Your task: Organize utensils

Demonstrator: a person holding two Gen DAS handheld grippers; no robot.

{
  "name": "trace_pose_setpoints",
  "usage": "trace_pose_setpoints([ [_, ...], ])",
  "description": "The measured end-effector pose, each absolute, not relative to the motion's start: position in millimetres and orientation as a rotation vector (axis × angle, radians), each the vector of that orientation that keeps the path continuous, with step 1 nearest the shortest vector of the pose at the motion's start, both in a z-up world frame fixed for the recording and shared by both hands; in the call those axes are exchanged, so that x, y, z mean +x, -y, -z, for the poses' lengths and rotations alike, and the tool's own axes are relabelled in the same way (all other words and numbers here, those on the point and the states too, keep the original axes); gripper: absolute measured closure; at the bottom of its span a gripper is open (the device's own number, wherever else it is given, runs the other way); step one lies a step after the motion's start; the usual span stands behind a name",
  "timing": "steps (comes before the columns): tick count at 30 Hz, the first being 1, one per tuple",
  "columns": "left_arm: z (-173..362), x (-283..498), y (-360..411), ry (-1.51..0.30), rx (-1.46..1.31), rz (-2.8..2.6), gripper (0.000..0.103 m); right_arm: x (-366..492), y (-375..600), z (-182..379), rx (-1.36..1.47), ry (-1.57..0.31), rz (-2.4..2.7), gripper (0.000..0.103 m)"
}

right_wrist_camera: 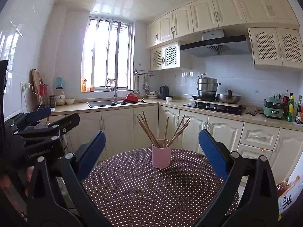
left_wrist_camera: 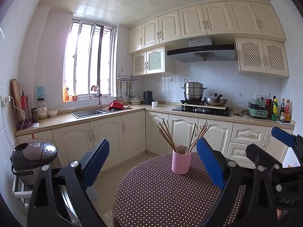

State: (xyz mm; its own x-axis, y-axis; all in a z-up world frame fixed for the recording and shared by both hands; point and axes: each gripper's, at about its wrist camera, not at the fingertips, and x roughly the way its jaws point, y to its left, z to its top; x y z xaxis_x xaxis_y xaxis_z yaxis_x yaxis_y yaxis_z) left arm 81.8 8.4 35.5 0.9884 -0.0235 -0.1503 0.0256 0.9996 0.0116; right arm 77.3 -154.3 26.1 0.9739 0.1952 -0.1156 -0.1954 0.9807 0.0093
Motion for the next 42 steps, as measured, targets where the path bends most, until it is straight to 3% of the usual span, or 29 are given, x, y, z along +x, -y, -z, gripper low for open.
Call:
trace_pose_setpoints([
  [42,-27.0,93.5,-1.2,-0.172,0.044,0.014,0.011,90.4,156.2,-17.1,0.007,-0.151,-0.208,0.006],
])
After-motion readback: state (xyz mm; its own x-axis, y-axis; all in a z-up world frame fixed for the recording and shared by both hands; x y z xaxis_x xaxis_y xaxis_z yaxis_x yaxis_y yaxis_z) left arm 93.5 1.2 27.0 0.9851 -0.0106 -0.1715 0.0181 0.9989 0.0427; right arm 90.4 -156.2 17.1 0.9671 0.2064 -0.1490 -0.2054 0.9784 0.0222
